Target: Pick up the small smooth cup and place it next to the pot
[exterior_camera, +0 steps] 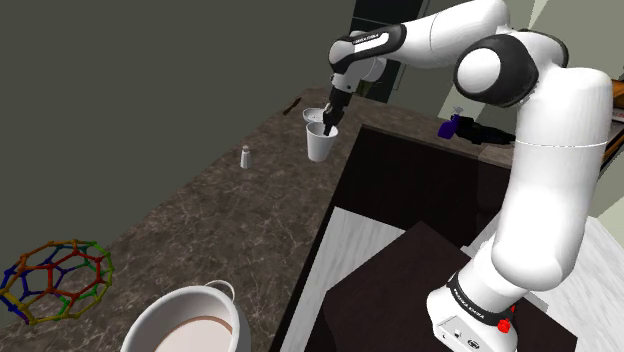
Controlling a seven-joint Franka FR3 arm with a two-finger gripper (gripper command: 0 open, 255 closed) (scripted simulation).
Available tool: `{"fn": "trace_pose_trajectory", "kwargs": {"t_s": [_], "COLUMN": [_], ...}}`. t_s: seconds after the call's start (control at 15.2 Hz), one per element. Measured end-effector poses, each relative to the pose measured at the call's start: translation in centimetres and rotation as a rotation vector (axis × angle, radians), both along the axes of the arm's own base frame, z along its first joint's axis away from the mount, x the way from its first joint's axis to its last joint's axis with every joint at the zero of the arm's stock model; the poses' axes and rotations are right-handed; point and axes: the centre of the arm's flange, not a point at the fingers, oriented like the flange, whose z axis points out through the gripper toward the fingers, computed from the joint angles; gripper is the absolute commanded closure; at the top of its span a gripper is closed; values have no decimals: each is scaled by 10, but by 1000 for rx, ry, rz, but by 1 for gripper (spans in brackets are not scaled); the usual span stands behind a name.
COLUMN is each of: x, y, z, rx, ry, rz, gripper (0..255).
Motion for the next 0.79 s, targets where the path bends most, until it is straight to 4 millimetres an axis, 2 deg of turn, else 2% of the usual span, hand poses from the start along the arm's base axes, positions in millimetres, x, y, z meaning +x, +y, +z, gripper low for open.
{"fn": "trace_pose_trajectory", "kwargs": {"t_s": [0.79], "x": [-55], "y": [149], "z": [1], "rx": [0], "ry": [0], "rz": [1], "gripper": [255]}}
